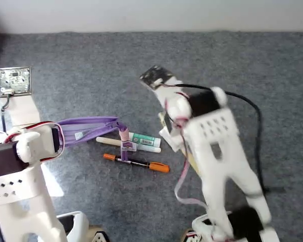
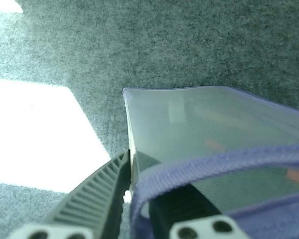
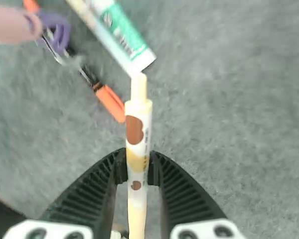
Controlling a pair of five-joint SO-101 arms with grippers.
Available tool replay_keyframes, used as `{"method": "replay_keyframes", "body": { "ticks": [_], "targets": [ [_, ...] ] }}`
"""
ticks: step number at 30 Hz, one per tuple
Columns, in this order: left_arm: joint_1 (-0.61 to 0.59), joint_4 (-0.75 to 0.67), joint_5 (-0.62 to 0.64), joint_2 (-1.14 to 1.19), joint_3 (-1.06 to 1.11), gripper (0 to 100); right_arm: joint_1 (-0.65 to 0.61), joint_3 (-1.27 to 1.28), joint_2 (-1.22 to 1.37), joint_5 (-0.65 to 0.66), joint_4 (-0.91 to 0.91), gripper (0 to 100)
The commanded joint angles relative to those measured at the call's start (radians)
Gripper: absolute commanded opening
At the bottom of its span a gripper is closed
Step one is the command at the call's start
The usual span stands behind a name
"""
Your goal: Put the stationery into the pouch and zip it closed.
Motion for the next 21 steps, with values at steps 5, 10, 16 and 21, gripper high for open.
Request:
{"method": "replay_keyframes", "body": {
  "ticks": [5,10,16,21],
  "targets": [
    [0.002,0.003,0.017,0.000,-0.012,1,-0.045,-0.005,-0.266,-0.198,0.028,0.9],
    [0.002,0.003,0.017,0.000,-0.012,1,-0.182,-0.003,-0.412,-0.450,-0.091,0.8],
    [0.003,0.003,0.017,0.002,-0.012,1,-0.320,0.000,-0.479,-0.531,-0.358,0.8],
    [0.003,0.003,0.017,0.005,-0.012,1,-0.387,0.025,-0.470,-0.531,-0.677,0.8]
  ]
}}
